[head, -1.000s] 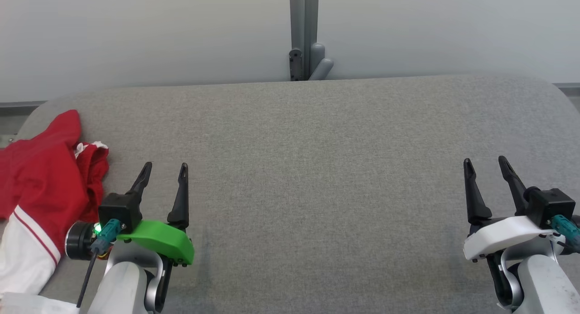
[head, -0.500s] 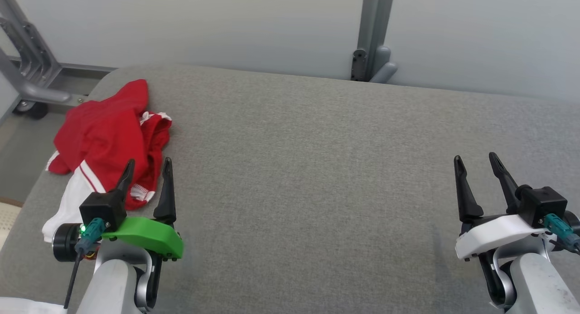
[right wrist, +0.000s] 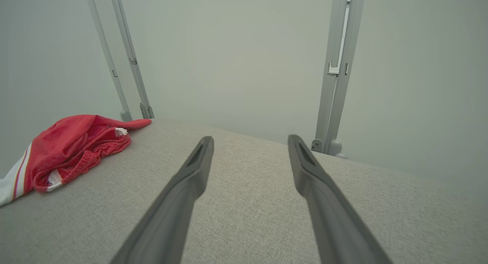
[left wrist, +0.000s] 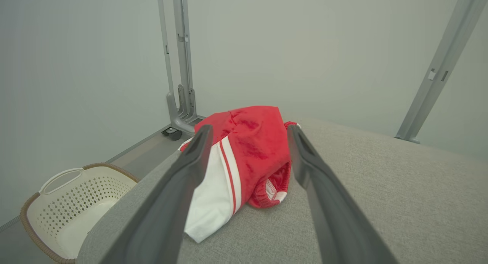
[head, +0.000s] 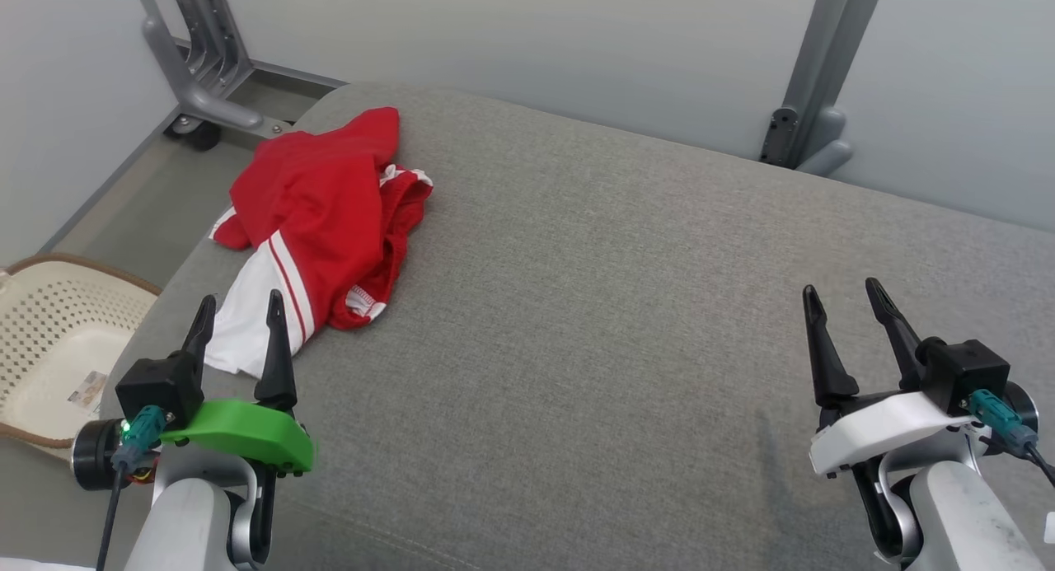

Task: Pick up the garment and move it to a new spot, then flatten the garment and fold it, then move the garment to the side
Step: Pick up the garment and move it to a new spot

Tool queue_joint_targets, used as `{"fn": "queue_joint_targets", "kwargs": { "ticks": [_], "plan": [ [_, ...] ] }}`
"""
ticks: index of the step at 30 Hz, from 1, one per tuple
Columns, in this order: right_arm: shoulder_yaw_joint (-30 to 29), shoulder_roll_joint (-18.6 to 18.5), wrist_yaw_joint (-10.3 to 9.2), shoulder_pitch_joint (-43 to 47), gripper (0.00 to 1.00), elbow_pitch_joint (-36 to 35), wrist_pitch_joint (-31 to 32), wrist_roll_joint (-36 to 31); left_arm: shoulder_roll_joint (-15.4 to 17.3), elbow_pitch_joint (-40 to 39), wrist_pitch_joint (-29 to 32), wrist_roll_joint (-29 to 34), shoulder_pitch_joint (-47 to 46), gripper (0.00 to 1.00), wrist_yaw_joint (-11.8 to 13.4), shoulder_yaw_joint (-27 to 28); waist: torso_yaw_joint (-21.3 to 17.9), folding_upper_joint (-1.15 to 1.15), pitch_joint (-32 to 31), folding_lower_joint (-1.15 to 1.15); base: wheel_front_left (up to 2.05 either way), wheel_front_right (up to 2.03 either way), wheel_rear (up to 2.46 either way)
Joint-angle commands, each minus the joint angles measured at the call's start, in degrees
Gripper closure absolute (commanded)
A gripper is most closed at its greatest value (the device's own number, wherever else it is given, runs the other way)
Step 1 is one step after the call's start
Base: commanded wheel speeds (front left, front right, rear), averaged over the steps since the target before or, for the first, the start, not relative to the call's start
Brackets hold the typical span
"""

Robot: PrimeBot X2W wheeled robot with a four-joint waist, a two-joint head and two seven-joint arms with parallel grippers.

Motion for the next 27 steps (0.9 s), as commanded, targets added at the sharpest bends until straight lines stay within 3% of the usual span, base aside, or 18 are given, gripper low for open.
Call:
{"fn": "queue_joint_targets", "kwargs": {
  "ticks": [1, 27],
  "plan": [
    [0.0, -0.1, 0.0, -0.4, 0.0, -0.1, 0.1, 0.3, 0.3, 0.0, -0.2, -0.4, 0.5, 0.0, 0.3, 0.0, 1.6, 0.0, 0.0, 0.0, 0.0, 0.0, 0.0],
    [0.4, -0.5, 0.0, -1.4, 0.0, -0.6, 0.7, 0.1, 1.6, -1.7, -0.4, -1.1, -4.3, 0.0, 2.1, 0.7, 1.7, 0.0, 1.0, 0.0, 0.0, 0.0, 0.0]
  ]
}}
